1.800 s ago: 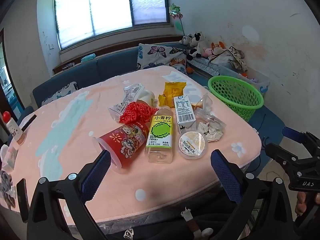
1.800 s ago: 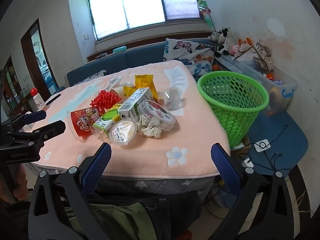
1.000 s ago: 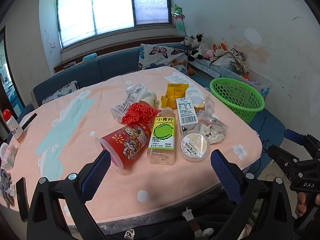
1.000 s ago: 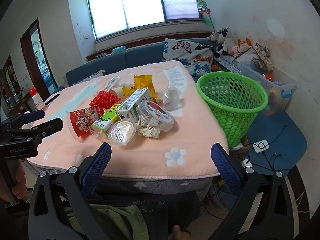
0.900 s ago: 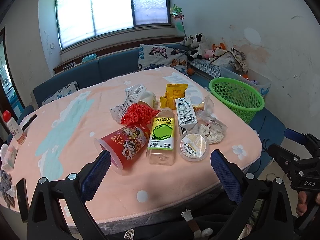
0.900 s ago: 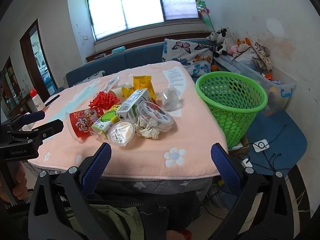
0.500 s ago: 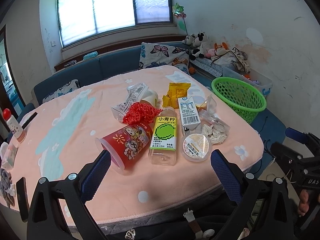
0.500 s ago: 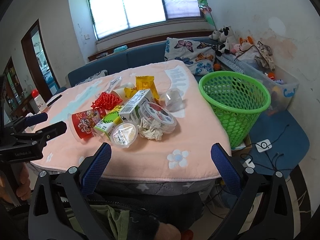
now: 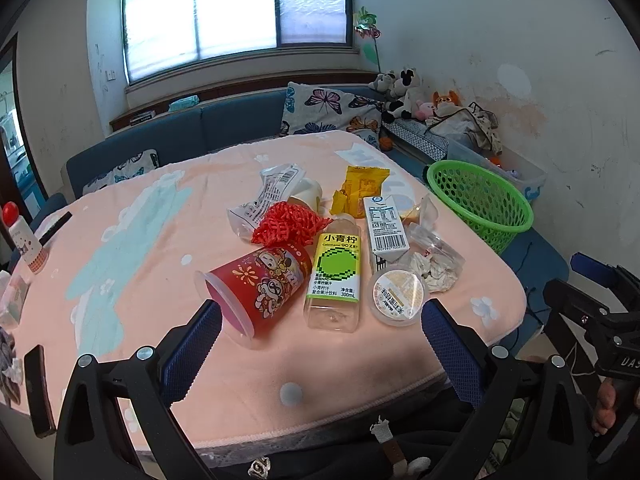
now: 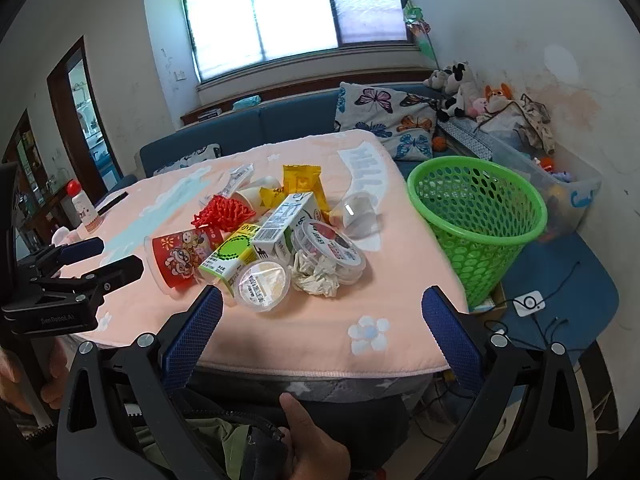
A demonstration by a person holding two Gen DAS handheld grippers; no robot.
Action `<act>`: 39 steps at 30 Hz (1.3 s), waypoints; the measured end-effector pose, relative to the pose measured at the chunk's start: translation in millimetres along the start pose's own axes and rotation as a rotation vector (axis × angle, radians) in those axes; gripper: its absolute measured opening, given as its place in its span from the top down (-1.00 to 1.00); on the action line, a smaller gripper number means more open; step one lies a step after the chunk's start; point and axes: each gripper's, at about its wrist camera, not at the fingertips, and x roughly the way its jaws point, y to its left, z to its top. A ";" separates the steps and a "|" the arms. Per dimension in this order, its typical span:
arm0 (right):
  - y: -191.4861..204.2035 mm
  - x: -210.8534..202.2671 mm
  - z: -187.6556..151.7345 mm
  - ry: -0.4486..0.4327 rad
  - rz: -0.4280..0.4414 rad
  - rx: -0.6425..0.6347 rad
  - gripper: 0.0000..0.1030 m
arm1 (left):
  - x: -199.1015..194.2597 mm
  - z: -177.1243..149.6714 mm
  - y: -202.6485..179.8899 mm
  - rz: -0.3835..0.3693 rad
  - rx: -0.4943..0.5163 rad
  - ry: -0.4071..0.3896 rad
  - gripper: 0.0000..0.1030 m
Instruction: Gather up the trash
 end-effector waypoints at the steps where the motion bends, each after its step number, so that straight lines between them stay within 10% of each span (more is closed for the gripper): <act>1: 0.6 2.6 -0.5 0.008 0.000 -0.003 -0.91 | 0.9 0.1 -0.3 -0.001 0.001 0.002 -0.88; 39: 0.7 59.6 17.1 0.088 0.025 -0.046 -0.91 | 60.1 24.4 15.0 -0.054 -0.021 0.090 -0.88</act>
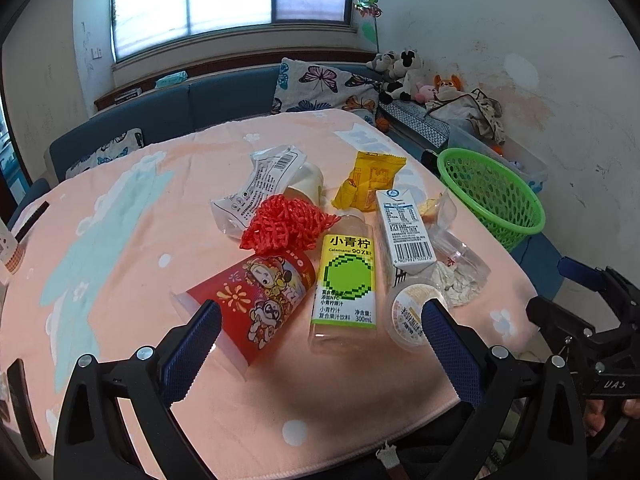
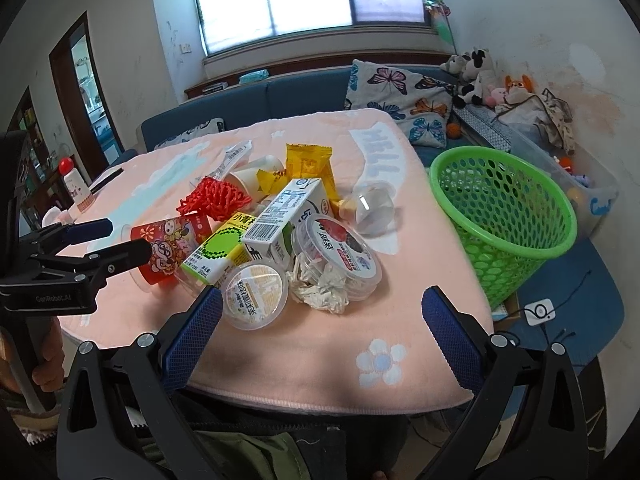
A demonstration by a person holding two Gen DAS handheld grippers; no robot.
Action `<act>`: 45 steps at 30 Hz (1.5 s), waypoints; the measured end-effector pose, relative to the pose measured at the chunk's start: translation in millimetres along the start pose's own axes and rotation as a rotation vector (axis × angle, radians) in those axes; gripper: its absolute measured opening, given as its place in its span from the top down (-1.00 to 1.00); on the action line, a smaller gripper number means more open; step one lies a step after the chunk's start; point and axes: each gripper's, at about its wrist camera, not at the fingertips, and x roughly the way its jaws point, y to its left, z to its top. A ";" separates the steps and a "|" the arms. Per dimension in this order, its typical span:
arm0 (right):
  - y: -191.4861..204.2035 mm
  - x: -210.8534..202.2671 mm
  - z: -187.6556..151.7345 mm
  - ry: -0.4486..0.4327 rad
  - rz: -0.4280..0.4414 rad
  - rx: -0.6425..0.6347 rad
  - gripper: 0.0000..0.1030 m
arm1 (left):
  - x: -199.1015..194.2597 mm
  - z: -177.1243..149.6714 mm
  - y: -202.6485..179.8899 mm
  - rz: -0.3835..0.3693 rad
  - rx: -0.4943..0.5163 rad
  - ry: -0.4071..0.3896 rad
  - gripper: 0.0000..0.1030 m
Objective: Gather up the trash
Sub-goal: 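Reach the left tool to the white milk carton while the right tool grasps the yogurt tub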
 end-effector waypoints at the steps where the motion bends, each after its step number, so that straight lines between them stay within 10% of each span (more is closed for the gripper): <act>1: 0.1 0.8 -0.1 0.002 0.001 -0.001 -0.91 | 1.0 1.1 -0.3 -0.002 -0.001 0.001 -0.88; 23: -22.2 43.3 12.7 0.073 -0.017 -0.006 -0.91 | 48.6 22.2 9.9 -0.029 -0.006 0.060 -0.88; 45: -57.6 108.9 26.1 0.241 0.228 0.123 -0.88 | 67.7 42.2 13.3 -0.114 0.016 0.106 -0.88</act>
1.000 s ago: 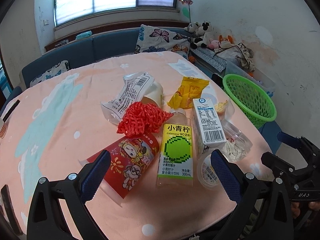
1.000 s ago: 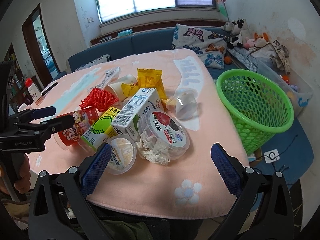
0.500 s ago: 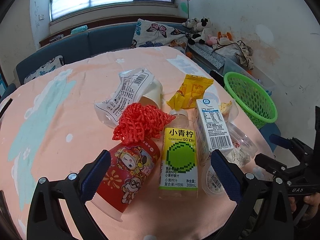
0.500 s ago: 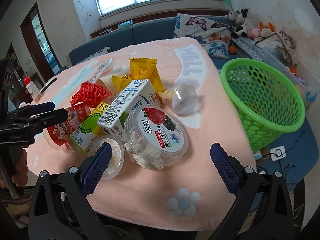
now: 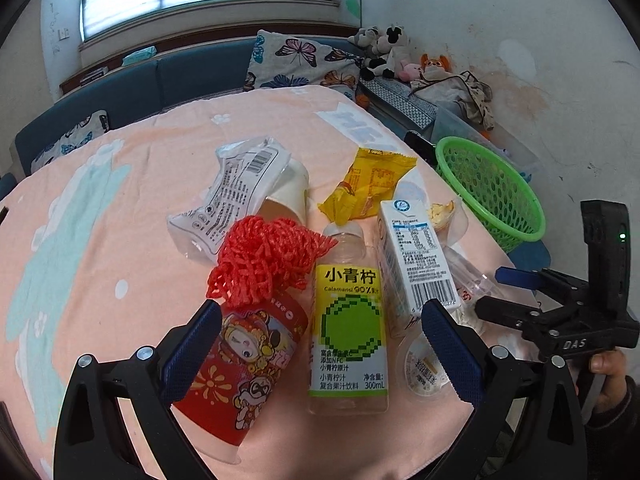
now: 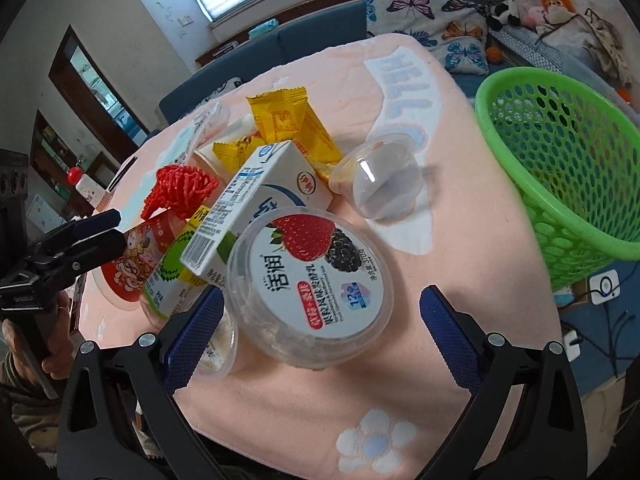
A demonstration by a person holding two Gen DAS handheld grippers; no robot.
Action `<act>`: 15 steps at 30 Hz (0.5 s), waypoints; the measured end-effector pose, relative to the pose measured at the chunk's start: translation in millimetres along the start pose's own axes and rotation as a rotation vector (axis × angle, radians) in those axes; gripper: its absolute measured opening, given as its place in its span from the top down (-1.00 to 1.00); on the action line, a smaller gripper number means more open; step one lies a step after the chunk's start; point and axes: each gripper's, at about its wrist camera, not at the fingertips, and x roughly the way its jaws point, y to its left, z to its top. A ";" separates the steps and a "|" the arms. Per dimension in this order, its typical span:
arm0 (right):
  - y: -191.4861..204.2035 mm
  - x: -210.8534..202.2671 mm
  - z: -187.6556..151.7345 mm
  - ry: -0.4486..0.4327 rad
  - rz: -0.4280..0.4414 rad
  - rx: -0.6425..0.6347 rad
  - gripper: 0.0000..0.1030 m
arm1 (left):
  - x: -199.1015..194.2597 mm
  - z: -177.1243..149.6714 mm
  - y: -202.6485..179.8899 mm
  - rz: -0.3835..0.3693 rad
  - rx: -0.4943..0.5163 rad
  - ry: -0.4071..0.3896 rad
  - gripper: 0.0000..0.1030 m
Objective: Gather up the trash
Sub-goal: 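Reach the left tool to the white milk carton while the right tool grasps the yogurt tub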
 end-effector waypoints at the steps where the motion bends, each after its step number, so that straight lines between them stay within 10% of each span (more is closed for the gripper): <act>1: -1.5 2.0 1.1 0.008 0.018 0.009 -0.88 | 0.1 3.6 -1.2 -0.012 0.003 0.000 -0.88; 15: -10.0 19.0 1.9 0.053 0.130 0.061 -0.78 | 24.0 31.3 -30.1 -0.072 0.085 0.039 -0.88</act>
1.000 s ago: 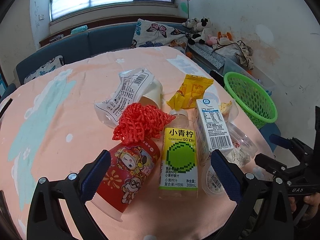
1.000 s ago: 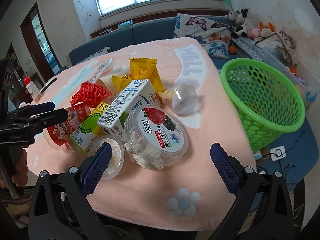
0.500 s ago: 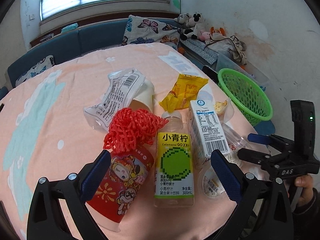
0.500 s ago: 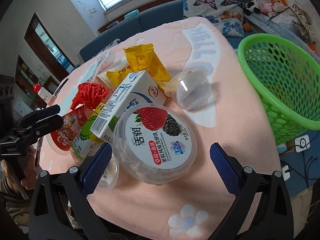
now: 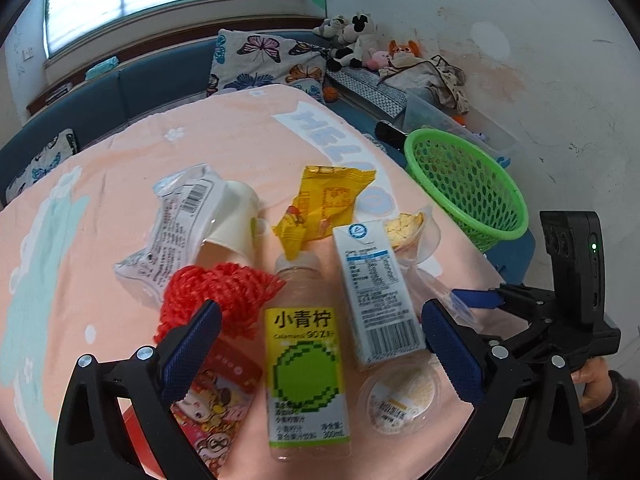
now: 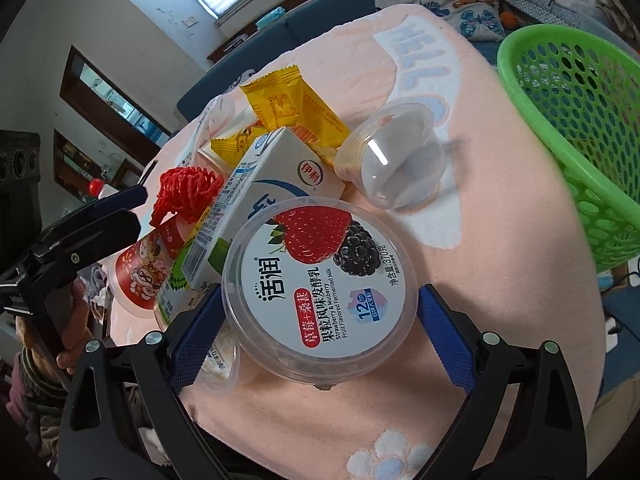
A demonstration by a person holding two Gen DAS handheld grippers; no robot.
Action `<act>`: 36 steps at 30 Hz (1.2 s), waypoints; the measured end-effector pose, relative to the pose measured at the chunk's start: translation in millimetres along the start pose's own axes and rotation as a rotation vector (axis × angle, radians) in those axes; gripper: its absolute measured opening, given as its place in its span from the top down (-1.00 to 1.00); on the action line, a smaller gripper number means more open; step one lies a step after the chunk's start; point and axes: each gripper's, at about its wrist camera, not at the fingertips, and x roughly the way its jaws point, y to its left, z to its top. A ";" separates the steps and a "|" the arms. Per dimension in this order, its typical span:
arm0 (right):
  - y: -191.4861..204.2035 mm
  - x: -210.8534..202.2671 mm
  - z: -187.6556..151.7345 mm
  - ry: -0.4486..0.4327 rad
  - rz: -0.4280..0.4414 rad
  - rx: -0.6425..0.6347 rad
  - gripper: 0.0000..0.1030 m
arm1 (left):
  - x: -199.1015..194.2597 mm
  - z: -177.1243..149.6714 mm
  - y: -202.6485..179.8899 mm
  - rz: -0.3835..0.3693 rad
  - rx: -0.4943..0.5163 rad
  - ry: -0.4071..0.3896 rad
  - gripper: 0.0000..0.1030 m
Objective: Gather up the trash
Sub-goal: 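Reach the left tool to the white milk carton while the right tool grasps the yogurt tub, then close the left gripper on the white milk carton and lift it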
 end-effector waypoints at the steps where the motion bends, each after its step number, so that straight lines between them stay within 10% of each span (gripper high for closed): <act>1: 1.1 -0.4 -0.3 0.000 -0.004 -0.003 -0.78 | 1.4 1.3 -1.5 -0.006 -0.001 0.002 -0.88; 17: 4.1 -30.1 -12.3 -0.041 -0.120 -0.063 -0.77 | 36.0 20.8 -19.4 -0.105 -0.020 0.094 -0.83; 36: -20.1 -65.3 -13.4 -0.093 -0.223 -0.045 -0.77 | 90.8 20.4 -49.6 -0.056 0.078 0.227 -0.05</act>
